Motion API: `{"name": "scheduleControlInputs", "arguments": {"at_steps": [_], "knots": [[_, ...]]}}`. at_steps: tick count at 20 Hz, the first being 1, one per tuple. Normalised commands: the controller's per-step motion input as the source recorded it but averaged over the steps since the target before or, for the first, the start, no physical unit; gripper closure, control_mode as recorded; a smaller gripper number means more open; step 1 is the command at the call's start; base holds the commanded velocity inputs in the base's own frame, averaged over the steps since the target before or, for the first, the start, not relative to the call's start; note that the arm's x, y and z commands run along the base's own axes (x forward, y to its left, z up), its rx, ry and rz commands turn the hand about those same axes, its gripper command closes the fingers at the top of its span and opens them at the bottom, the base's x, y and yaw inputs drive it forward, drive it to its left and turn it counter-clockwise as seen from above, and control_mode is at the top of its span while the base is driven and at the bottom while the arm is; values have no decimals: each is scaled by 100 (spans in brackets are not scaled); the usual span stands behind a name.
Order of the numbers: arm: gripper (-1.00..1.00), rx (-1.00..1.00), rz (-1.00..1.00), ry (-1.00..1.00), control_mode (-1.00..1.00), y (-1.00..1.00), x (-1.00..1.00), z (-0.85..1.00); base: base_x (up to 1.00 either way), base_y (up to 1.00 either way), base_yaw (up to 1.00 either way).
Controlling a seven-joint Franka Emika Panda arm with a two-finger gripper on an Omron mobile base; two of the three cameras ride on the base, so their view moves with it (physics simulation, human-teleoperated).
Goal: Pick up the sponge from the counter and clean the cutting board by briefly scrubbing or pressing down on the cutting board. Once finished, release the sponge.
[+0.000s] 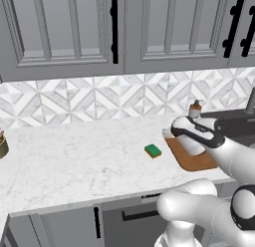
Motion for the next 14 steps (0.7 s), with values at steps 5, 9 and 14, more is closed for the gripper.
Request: {"name": "scheduleControlInputs", "arguments": {"at_steps": [5, 9, 14], "knots": [[-100, 0, 1, 44, -100, 10, 0, -43, 0, 0, 0], [-100, 0, 2, 50, -100, 3, 0, -4, 0, 0, 0], [-100, 0, 0, 18, -100, 32, 0, -7, 0, 0, 0]]}}
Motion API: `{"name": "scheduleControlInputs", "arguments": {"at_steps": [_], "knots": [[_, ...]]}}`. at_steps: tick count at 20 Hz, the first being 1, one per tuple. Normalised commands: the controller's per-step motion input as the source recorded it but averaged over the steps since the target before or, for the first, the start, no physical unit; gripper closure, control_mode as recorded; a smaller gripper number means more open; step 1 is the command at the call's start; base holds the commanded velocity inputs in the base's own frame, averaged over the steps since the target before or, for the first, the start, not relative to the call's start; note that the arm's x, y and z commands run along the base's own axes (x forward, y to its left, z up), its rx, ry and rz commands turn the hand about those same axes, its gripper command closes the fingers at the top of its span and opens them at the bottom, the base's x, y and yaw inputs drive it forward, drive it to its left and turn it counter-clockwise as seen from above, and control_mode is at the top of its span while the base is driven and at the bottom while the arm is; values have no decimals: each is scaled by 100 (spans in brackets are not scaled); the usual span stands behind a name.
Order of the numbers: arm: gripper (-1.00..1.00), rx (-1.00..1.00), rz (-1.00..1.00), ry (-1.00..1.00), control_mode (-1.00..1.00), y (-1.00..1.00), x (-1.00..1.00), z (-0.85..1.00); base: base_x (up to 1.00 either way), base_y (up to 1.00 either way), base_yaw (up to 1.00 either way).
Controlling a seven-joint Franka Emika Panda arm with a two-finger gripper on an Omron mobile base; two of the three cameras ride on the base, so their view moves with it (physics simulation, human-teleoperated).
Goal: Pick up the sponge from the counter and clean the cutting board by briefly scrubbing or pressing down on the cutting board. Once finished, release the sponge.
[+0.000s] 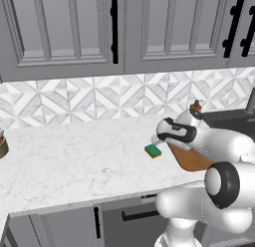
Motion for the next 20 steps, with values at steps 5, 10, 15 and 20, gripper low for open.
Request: {"name": "scheduleControlInputs", "arguments": {"at_steps": [5, 10, 15, 20], "knots": [[-100, -9, 1, -14, -100, 15, -21, -42, 0, 0, 0], [-100, -5, 3, -4, -100, 0, -24, -35, 0, 0, 0], [-100, 0, 0, 10, -100, 1, 0, -12, 0, 0, 0], [-100, 0, 0, 12, -100, -3, 0, -6, 0, 0, 0]]}}
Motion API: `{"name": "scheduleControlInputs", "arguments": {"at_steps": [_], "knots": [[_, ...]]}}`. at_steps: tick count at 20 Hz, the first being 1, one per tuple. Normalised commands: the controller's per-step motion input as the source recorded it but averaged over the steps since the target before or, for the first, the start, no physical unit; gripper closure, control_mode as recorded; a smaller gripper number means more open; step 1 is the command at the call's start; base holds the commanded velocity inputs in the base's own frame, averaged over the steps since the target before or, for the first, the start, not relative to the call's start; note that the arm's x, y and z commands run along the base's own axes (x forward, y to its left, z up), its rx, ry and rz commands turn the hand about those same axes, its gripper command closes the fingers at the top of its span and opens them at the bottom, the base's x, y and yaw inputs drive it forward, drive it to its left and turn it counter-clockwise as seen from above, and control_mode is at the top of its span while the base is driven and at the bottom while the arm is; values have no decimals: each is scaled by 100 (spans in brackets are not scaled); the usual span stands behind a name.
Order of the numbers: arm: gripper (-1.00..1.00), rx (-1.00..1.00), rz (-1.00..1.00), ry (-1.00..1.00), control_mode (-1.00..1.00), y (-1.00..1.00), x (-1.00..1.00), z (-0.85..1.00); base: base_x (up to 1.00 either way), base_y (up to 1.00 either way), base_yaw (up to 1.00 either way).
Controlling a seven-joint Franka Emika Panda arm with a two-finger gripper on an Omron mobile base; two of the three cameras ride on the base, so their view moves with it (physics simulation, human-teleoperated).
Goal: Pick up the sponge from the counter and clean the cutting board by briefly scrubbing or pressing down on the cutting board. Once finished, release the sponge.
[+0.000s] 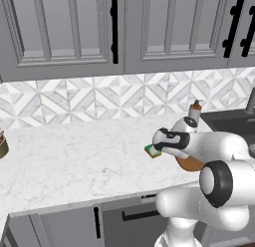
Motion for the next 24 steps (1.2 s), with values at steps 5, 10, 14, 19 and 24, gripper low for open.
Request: {"name": "scheduleControlInputs", "arguments": {"at_steps": [5, 10, 14, 19, 24], "knots": [[-100, -7, 0, 0, -100, 5, 0, -18, 0, 0, 0], [-100, -12, 0, 0, -100, 1, 0, -33, 0, 0, 0], [-100, -5, 0, 0, -100, 0, 8, -22, 0, 0, 0], [-100, -3, 0, 0, -100, 0, 15, -16, 0, 0, 0], [-100, -2, 0, -3, -100, 0, 16, -6, 0, 0, 0]]}}
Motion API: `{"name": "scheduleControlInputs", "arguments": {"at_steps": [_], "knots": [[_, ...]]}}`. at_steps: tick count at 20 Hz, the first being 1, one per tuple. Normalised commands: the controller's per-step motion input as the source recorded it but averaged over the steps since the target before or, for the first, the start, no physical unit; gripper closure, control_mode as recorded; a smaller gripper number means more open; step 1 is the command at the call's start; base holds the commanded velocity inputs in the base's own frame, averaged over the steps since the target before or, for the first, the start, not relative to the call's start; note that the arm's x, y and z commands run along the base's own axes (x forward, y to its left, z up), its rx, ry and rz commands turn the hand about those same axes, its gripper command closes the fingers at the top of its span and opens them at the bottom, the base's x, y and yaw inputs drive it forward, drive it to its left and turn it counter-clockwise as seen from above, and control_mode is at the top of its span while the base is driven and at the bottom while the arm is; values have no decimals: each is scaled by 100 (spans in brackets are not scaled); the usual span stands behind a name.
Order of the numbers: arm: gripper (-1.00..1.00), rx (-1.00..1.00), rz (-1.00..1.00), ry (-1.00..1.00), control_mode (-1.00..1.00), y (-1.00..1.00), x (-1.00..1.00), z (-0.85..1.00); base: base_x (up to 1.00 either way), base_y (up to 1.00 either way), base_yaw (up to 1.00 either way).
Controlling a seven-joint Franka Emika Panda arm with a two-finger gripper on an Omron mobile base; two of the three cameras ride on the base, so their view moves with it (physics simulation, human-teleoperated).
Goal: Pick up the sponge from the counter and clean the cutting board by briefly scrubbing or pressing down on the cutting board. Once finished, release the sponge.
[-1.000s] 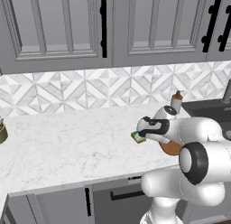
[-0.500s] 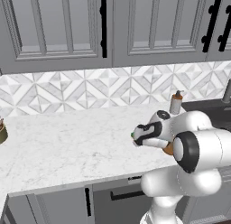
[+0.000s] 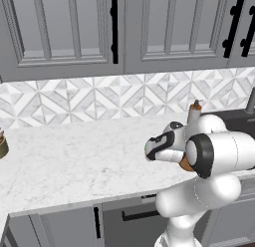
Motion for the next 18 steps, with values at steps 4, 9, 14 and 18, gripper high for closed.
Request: {"name": "scheduleControlInputs", "arguments": {"at_steps": [4, 9, 14, 18], "knots": [[-100, 0, 0, -3, -100, 5, 25, 0, 0, 0, 0], [-100, 0, 0, 0, -100, 7, 18, -6, 0, 0, 0], [-100, 0, 0, 0, -100, 8, 2, -16, 0, 0, 0], [100, 0, 0, -1, -100, 10, 0, -32, 0, 0, 0]]}}
